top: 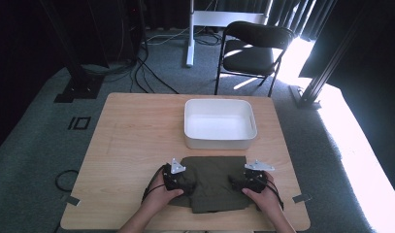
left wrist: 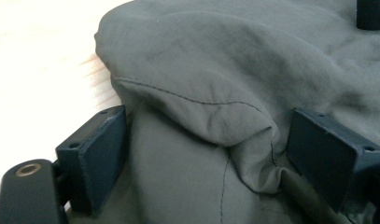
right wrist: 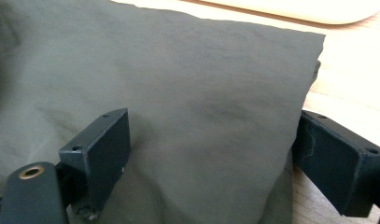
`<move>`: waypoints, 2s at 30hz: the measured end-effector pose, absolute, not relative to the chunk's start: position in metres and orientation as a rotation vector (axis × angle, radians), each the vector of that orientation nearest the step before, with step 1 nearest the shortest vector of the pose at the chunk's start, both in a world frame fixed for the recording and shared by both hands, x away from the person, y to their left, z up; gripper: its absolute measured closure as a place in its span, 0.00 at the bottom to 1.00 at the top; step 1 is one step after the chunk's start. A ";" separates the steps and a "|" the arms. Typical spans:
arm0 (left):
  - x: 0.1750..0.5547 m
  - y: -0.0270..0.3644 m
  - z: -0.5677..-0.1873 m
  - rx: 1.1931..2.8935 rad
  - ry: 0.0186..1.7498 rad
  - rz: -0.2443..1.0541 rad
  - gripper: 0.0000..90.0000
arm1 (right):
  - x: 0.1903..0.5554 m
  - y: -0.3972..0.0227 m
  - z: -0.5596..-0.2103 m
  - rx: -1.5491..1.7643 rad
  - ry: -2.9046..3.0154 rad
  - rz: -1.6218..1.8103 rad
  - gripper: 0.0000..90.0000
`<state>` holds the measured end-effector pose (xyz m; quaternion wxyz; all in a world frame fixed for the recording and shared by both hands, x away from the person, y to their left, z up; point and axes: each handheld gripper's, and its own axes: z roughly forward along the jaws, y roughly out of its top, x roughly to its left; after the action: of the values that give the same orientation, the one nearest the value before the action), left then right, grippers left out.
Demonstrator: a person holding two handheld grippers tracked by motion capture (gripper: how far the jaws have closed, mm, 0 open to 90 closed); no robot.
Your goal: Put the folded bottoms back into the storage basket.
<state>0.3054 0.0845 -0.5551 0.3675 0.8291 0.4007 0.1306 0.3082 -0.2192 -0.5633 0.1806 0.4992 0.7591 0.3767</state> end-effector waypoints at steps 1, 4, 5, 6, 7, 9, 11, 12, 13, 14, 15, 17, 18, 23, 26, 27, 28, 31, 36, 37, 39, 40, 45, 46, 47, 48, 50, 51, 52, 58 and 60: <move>0.305 0.084 -0.556 2.125 1.028 0.348 0.15 | 0.308 -0.218 -0.563 1.400 2.147 1.048 0.14; 0.304 0.083 -0.558 2.121 1.023 0.367 0.13 | 0.308 -0.214 -0.563 1.368 2.162 1.016 0.16; 0.304 0.082 -0.557 2.127 1.018 0.368 0.14 | 0.308 -0.214 -0.563 1.355 2.168 1.020 0.19; 0.304 0.082 -0.556 2.131 1.007 0.358 0.16 | 0.307 -0.214 -0.563 1.340 2.171 1.028 0.24; 0.304 0.081 -0.555 2.135 1.003 0.345 0.21 | 0.305 -0.213 -0.563 1.334 2.173 1.040 0.31; 0.306 0.082 -0.551 2.126 1.000 0.274 0.50 | 0.303 -0.212 -0.562 1.297 2.192 1.078 0.49; 0.307 0.081 -0.551 2.116 0.989 0.223 0.75 | 0.300 -0.210 -0.562 1.271 2.220 1.115 0.68; 0.307 0.081 -0.551 2.116 0.989 0.223 0.82 | 0.299 -0.208 -0.561 1.267 2.231 1.119 0.76; 0.306 0.080 -0.551 2.119 0.980 0.226 0.82 | 0.299 -0.208 -0.561 1.267 2.231 1.119 0.76; 0.306 0.079 -0.550 2.130 0.971 0.235 0.88 | 0.296 -0.204 -0.556 1.228 2.270 1.069 0.86; 0.304 0.078 -0.546 2.141 0.955 0.251 0.89 | 0.296 -0.204 -0.554 1.230 2.280 1.066 0.87; 0.303 0.079 -0.545 2.134 0.953 0.248 0.90 | 0.296 -0.205 -0.552 1.247 2.284 1.079 0.88; 0.303 0.080 -0.542 2.118 0.955 0.236 0.90 | 0.296 -0.206 -0.549 1.269 2.278 1.108 0.88; 0.301 0.083 -0.518 2.053 0.926 0.220 0.92 | 0.290 -0.212 -0.520 1.250 2.232 1.206 0.88; 0.301 0.084 -0.504 2.029 0.907 0.232 0.92 | 0.289 -0.216 -0.504 1.246 2.210 1.239 0.88; 0.302 0.084 -0.498 2.022 0.902 0.231 0.92 | 0.289 -0.217 -0.499 1.245 2.201 1.258 0.88; 0.303 0.085 -0.492 2.009 0.896 0.229 0.92 | 0.289 -0.218 -0.494 1.243 2.197 1.275 0.88; 0.308 0.086 -0.479 1.991 0.885 0.233 0.92 | 0.290 -0.222 -0.478 1.232 2.173 1.312 0.88; 0.320 0.084 -0.459 1.967 0.865 0.255 0.92 | 0.299 -0.226 -0.455 1.225 2.132 1.362 0.88; 0.323 0.083 -0.455 1.961 0.864 0.264 0.92 | 0.302 -0.227 -0.451 1.228 2.120 1.373 0.88; 0.328 0.082 -0.449 1.948 0.861 0.266 0.92 | 0.307 -0.229 -0.443 1.221 2.105 1.380 0.88; 0.332 0.081 -0.445 1.945 0.858 0.271 0.92 | 0.310 -0.230 -0.439 1.229 2.094 1.393 0.88; 0.347 0.079 -0.430 1.930 0.849 0.287 0.92 | 0.325 -0.232 -0.424 1.235 2.065 1.407 0.88; 0.351 0.079 -0.426 1.922 0.851 0.293 0.92 | 0.328 -0.233 -0.421 1.237 2.057 1.413 0.88; 0.353 0.078 -0.424 1.923 0.849 0.296 0.92 | 0.331 -0.233 -0.416 1.237 2.051 1.414 0.88; 0.356 0.078 -0.421 1.918 0.846 0.297 0.92 | 0.334 -0.233 -0.414 1.239 2.046 1.422 0.88; 0.363 0.078 -0.416 1.908 0.842 0.307 0.92 | 0.340 -0.233 -0.407 1.246 2.031 1.426 0.88; 0.367 0.077 -0.413 1.898 0.844 0.308 0.92 | 0.344 -0.234 -0.404 1.250 2.025 1.432 0.88; 0.369 0.076 -0.411 1.900 0.843 0.312 0.92 | 0.349 -0.234 -0.401 1.256 2.019 1.431 0.88; 0.392 0.074 -0.403 1.894 0.852 0.305 0.92 | 0.369 -0.233 -0.392 1.288 1.993 1.432 0.88; 0.394 0.075 -0.402 1.888 0.856 0.304 0.92 | 0.374 -0.233 -0.392 1.300 1.994 1.433 0.88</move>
<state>0.3939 0.0745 -0.4025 0.4999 0.7804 0.3540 0.1255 0.3735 -0.2335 -0.3918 0.1809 0.4601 0.7058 0.5073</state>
